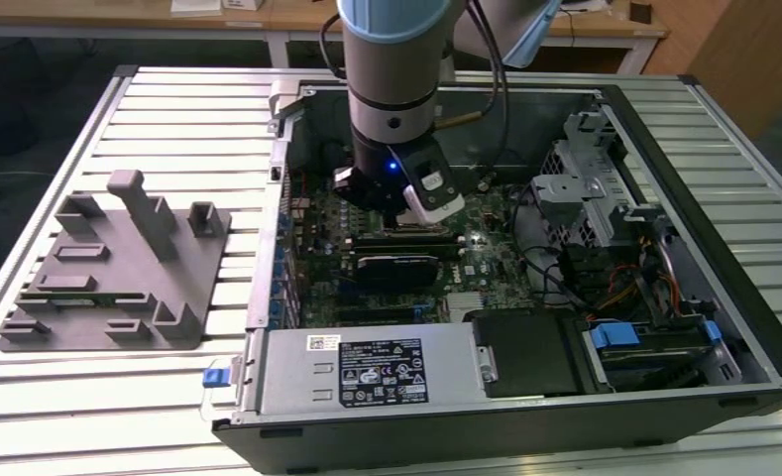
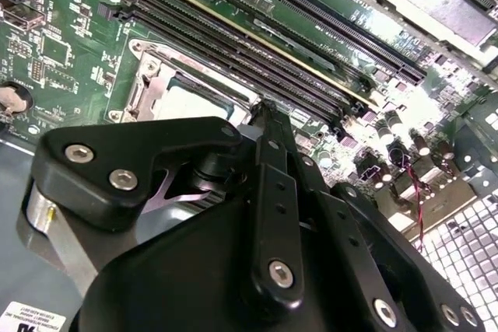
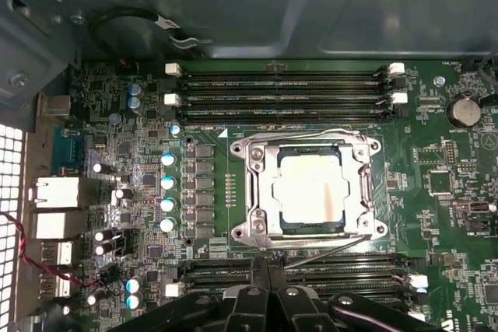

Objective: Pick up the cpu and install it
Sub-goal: 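Install the second cpu locking lever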

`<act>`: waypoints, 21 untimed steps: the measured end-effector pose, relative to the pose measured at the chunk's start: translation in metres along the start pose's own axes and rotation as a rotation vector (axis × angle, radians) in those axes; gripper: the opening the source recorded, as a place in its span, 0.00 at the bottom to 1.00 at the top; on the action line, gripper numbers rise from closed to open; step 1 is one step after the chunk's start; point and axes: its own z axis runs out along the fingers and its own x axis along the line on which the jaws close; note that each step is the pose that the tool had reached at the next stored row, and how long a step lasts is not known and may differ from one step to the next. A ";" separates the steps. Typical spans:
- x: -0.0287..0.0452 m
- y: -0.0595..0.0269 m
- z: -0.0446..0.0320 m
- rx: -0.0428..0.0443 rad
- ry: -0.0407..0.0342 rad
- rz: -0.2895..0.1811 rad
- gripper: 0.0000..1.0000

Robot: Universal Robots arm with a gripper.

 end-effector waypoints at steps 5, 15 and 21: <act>0.0031 -0.0006 0.0031 -0.0001 -0.0001 0.000 0.11; 0.0065 -0.0018 0.0099 -0.0009 0.0002 0.000 0.11; 0.0084 -0.0025 0.0142 -0.0069 0.0002 0.000 0.11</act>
